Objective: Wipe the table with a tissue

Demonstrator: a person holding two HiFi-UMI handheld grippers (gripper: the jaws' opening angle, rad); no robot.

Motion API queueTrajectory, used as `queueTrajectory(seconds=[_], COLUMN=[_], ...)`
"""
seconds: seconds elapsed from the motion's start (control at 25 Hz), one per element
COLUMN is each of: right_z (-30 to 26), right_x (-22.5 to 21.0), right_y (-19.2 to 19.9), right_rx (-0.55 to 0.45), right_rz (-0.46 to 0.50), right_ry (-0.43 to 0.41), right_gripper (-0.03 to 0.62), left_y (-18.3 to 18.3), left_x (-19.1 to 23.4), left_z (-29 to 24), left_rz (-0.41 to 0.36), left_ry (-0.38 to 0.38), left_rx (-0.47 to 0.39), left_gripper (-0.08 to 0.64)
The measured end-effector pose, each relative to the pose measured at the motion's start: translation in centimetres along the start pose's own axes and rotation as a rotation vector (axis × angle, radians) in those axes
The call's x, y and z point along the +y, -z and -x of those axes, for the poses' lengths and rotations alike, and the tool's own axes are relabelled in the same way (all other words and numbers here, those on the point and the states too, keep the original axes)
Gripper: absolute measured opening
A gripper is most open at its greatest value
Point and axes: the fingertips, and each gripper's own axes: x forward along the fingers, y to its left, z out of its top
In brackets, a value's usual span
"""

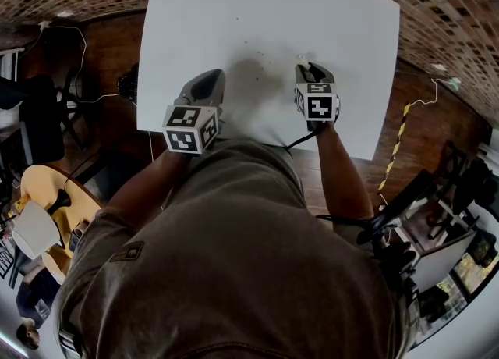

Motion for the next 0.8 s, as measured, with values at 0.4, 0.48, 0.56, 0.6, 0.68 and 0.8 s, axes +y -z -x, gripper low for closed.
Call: queueTrajectory(seconds=[0.4, 0.48, 0.56, 0.6, 0.68, 0.8], right_z=[-0.2, -0.2, -0.3, -0.3, -0.6, -0.9], right_x=[1.0, 1.6, 2.2, 2.6, 3.2, 4.0], right_y=[-0.2, -0.3, -0.5, -0.5, -0.7, -1.0], right_rx=[0.022, 0.025, 0.026, 0.026, 0.025, 0.024], right_rz=[-0.024, -0.019, -0.012, -0.01, -0.008, 0.001], right_ry=[-0.026, -0.038, -0.048, -0.054, -0.063, -0.072], right_gripper=[0.054, 0.054, 0.054, 0.054, 0.054, 0.054], left_y=[0.1, 0.2, 0.2, 0.2, 0.3, 0.5], left_x=[0.6, 0.8, 1.0, 1.1, 1.3, 1.8], left_z=[0.2, 0.4, 0.6, 0.6, 0.7, 0.9], left_rz=[0.014, 0.019, 0.024, 0.026, 0.029, 0.036], left_ry=[-0.005, -0.009, -0.012, -0.013, -0.016, -0.022], left_rx=[-0.003, -0.003, -0.005, -0.006, -0.007, -0.009], left_gripper=[0.002, 0.002, 0.002, 0.002, 0.002, 0.002])
